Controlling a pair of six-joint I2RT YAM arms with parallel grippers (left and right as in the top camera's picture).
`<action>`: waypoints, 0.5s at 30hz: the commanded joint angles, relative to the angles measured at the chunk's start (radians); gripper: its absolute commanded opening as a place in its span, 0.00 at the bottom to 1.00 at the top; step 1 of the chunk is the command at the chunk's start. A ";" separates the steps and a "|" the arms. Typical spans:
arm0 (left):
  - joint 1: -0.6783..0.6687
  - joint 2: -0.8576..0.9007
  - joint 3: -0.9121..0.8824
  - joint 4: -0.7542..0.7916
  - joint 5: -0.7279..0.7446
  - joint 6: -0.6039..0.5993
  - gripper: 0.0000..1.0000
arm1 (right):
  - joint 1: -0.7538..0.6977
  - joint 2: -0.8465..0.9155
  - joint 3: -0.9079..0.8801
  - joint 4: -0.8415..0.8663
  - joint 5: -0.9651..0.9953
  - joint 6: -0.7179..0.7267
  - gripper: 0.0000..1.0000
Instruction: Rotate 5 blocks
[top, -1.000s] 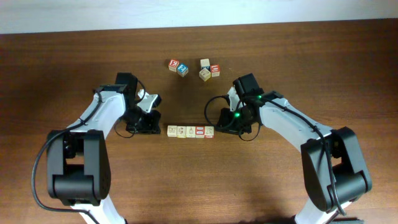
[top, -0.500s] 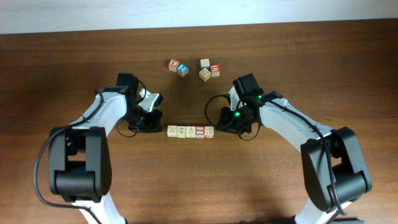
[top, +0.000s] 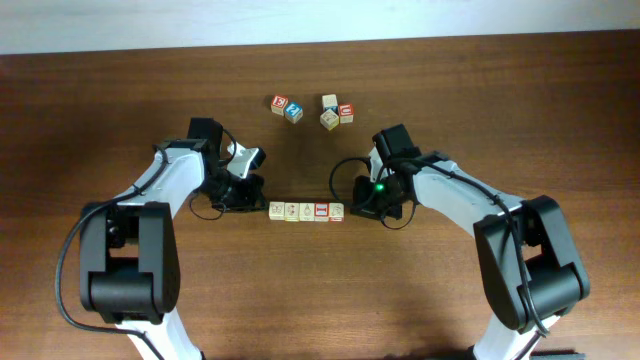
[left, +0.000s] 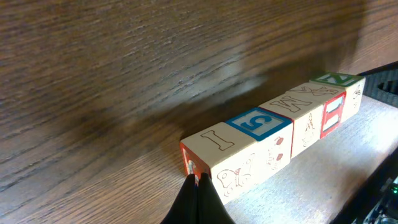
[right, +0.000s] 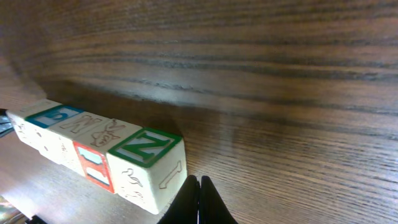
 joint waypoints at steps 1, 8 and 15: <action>0.000 0.009 -0.009 -0.005 0.022 0.020 0.00 | 0.009 0.010 -0.005 0.006 -0.013 0.003 0.04; 0.000 0.009 -0.009 -0.005 0.019 0.020 0.00 | 0.009 0.010 -0.005 0.006 -0.021 0.004 0.04; 0.000 0.009 -0.009 -0.005 0.019 -0.072 0.00 | 0.009 0.015 -0.005 0.008 -0.028 0.049 0.04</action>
